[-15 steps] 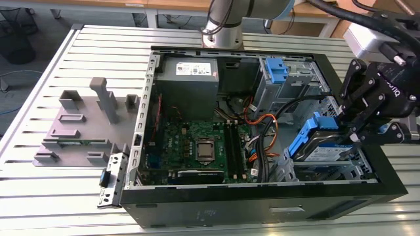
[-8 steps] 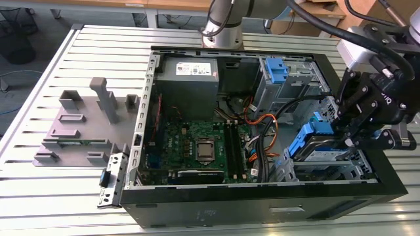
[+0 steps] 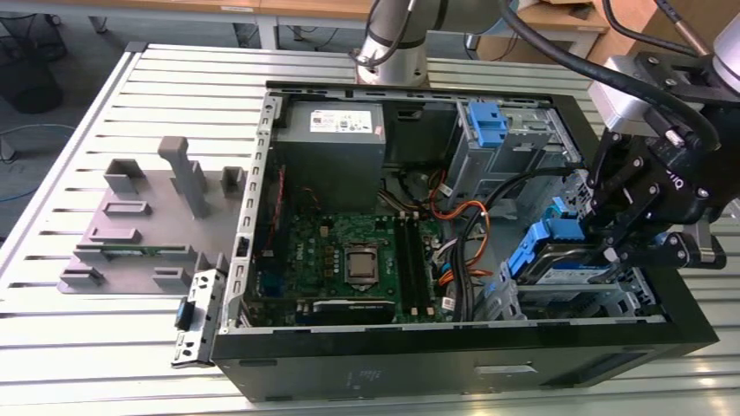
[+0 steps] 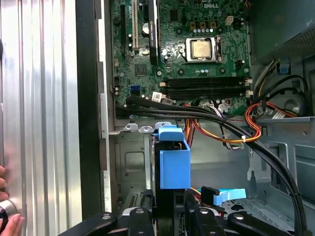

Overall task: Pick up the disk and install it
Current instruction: 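Insert the disk into the insertion slot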

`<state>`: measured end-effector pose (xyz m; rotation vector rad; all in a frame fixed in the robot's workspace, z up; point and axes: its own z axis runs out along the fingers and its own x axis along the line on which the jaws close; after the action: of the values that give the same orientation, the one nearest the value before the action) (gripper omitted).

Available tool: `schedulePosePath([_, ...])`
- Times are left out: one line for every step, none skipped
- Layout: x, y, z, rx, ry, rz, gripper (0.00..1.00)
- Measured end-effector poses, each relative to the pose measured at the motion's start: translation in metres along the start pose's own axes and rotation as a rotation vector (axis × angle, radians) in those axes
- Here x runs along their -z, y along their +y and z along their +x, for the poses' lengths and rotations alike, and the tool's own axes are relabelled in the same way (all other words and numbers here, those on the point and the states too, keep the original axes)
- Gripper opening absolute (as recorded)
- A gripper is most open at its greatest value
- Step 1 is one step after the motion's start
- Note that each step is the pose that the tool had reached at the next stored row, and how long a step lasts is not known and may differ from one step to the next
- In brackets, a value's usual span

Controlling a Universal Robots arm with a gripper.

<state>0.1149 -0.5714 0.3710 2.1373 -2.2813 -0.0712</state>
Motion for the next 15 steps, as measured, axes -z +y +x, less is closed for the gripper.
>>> schedulePosePath([0.0000,0.0000,0.0000,0.000,0.0000,0.0000,0.35])
schedulePosePath([0.0000,0.0000,0.0000,0.000,0.0000,0.0000,0.35])
schedulePosePath([-0.0001,0.0000,0.0000,0.000,-0.0003,0.0000,0.35])
schedulePosePath([-0.0001,0.0000,0.0000,0.000,-0.0002,0.0000,0.35])
schedulePosePath([-0.0002,0.0000,0.0000,0.000,-0.0004,0.0000,0.35])
schedulePosePath([-0.0002,0.0000,0.0000,0.000,-0.0003,0.0000,0.41])
schedulePosePath([-0.0001,0.0000,0.0000,0.000,-0.0001,0.0000,0.41])
schedulePosePath([-0.0002,0.0000,0.0000,0.000,-0.0002,0.0000,0.41])
schedulePosePath([-0.0003,0.0000,0.0000,0.000,-0.0001,0.0000,0.41])
schedulePosePath([-0.0011,0.0001,0.0000,0.000,-0.0005,0.0008,0.41])
schedulePosePath([-0.0023,0.0003,0.0001,0.000,-0.0009,0.0031,0.41])
schedulePosePath([-0.0034,0.0005,0.0001,0.001,-0.0012,0.0056,0.41])
schedulePosePath([-0.0058,0.0009,0.0002,0.003,-0.0016,0.0106,0.41])
schedulePosePath([-0.0067,0.0010,0.0002,0.004,-0.0018,0.0130,0.41])
schedulePosePath([-0.0073,0.0013,0.0002,0.005,-0.0017,0.0150,0.41])
